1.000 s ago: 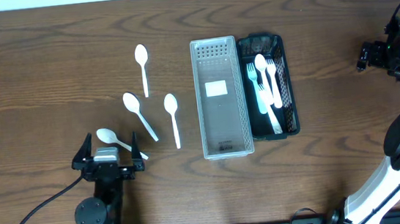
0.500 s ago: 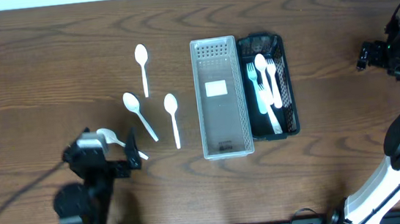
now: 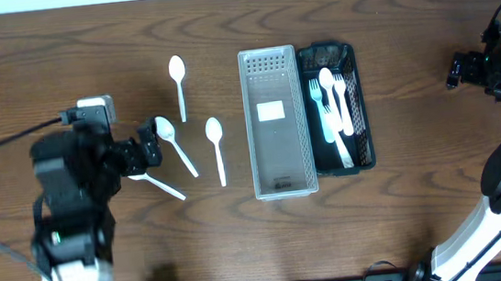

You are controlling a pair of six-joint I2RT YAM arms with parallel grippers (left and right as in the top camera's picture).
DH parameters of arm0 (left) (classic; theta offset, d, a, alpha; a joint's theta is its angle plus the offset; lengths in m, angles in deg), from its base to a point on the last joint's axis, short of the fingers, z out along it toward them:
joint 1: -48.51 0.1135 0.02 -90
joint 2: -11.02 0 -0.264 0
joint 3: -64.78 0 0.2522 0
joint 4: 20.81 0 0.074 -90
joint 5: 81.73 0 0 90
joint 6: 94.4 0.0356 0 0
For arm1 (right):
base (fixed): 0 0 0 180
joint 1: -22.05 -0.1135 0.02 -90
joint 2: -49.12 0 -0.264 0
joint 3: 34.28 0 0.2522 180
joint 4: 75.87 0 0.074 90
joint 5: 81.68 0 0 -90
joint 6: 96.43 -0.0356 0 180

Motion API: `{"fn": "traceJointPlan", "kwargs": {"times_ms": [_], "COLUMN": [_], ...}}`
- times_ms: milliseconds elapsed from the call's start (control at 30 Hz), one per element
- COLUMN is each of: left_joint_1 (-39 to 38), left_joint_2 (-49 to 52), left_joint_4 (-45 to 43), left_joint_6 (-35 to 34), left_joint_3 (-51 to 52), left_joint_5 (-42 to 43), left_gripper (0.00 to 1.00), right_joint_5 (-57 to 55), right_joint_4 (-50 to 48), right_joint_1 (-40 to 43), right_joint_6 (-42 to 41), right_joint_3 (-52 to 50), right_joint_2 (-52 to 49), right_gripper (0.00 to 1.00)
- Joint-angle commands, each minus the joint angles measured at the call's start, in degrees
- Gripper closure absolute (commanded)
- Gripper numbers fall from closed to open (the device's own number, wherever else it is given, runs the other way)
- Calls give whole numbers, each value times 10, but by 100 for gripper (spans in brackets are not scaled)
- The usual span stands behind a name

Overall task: Pack container
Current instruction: 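Move the left gripper over the white spoons on the left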

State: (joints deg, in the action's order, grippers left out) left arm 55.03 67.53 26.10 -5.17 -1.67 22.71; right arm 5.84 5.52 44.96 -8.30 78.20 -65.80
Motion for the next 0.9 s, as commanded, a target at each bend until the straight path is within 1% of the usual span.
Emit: {"fn": "traceJointPlan", "kwargs": {"times_ms": [0, 33, 67, 233, 267, 300, 333, 367, 433, 467, 500, 867], "left_joint_1": [9, 11, 11, 11, 12, 14, 17, 20, 24, 24, 24, 24], "left_joint_2": [90, 127, 150, 247, 264, 278, 293, 304, 322, 329, 333, 341], "left_joint_4": [91, 122, 133, 143, 143, 146, 158, 172, 187, 186, 184, 182], "left_joint_6": [-51, -51, -51, -56, -93, -159, -264, -356, -504, -547, -568, -573], "left_joint_3": [-83, -104, -112, -113, -113, -113, -113, -113, -113, -113, -113, -113], "left_joint_5": [-61, -61, -61, -62, -66, -83, -109, -127, -134, -134, -134, -135], "left_gripper": [2, 2, 2, 2, 2, 2, 2, 2, 2, 2, 2, 2], "right_joint_5": [0, 0, 0, -1, 0, 0, -1, 0, 0, -1, 0, 0], "right_joint_4": [-2, -2, -2, -2, -2, -2, -2, -2, -2, -2, -2, -2], "right_joint_1": [-2, -2, -2, -2, -2, -2, -2, -2, -2, -2, -1, -1], "right_joint_6": [7, 7, 7, 7, 7, 7, 7, 7, 7, 7, 7, 7], "right_joint_3": [-1, -1, -1, -1, -1, -1, -1, -1, -1, -1, -1, -1], "right_joint_2": [3, 3, 3, 3, 3, 2, 3, 3, 2, 3, 3, 2], "right_gripper": [1, 1, 1, 1, 1, 1, 1, 1, 1, 1, 1, 1]}}
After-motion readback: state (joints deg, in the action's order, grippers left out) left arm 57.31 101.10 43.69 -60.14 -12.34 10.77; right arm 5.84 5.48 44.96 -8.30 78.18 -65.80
